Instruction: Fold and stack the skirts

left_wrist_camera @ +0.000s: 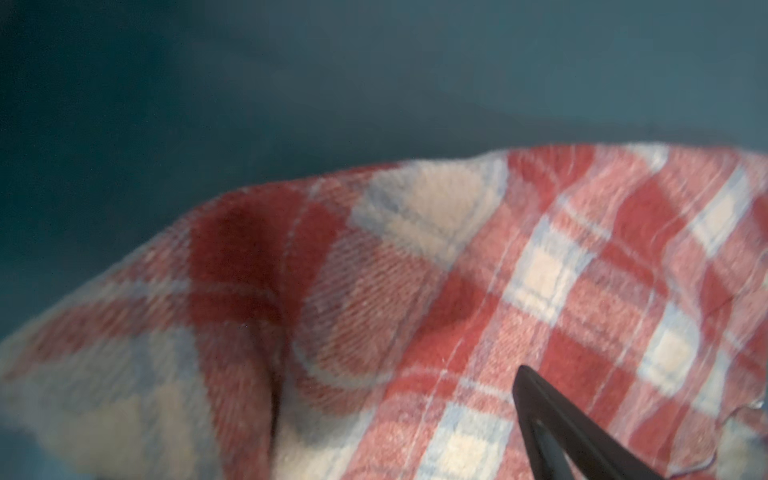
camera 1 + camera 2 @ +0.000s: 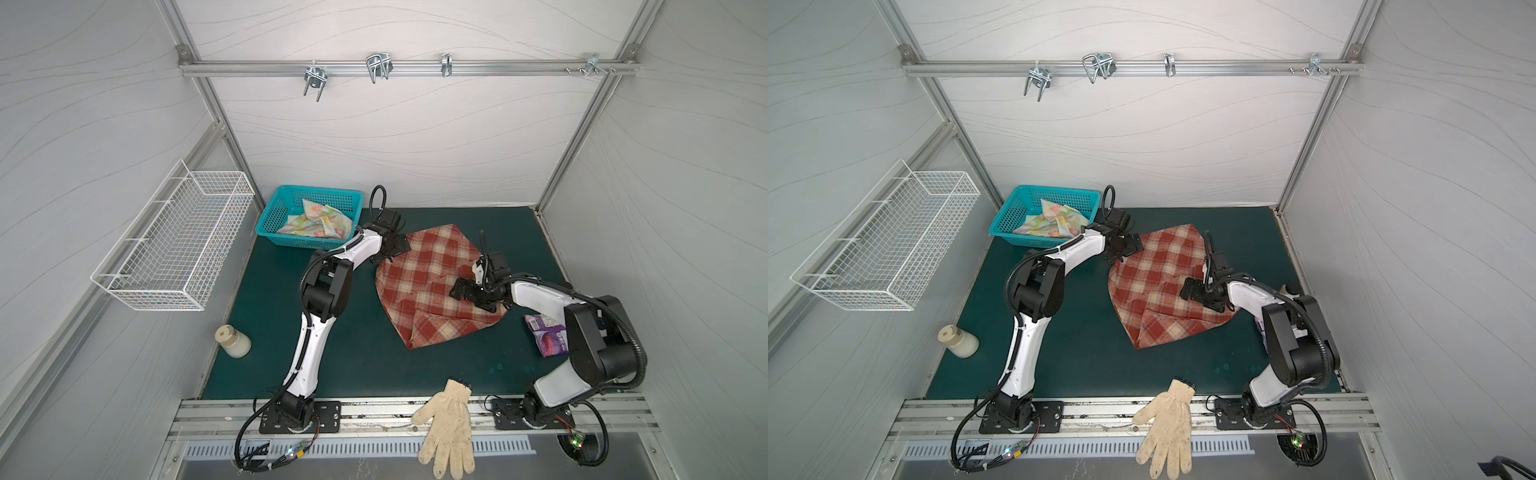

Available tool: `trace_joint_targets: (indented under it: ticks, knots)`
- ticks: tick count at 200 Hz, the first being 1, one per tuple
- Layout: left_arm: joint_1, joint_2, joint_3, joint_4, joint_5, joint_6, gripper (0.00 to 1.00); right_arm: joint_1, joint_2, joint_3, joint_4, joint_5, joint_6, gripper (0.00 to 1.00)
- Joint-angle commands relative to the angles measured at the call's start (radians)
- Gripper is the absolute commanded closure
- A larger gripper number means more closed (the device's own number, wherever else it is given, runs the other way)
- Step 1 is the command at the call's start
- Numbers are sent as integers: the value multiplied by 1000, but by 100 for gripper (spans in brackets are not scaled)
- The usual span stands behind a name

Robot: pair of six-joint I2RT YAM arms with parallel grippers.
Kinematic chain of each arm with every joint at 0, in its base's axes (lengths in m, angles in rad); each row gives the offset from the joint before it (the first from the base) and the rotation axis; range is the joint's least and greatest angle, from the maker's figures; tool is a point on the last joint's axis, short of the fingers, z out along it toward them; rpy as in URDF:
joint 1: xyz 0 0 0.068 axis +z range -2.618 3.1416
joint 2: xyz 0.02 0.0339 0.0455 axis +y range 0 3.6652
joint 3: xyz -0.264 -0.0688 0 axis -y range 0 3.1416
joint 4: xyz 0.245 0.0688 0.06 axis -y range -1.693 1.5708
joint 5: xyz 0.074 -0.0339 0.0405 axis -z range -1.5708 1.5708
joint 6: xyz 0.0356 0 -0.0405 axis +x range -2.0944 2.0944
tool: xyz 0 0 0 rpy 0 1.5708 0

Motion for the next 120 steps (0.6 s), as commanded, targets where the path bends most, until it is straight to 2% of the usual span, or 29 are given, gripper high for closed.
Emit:
trace_joint_targets:
  ticks: [1, 50, 120]
  knots:
    - [11, 77, 166, -94, -32, 37, 1, 77, 0, -23, 12, 19, 58, 1]
    - [37, 203, 440, -190, -36, 82, 1, 268, 51, 58, 19, 74, 151, 1]
    - [87, 97, 440, -147, 10, 170, 1, 483, 213, 330, -24, 93, 199, 1]
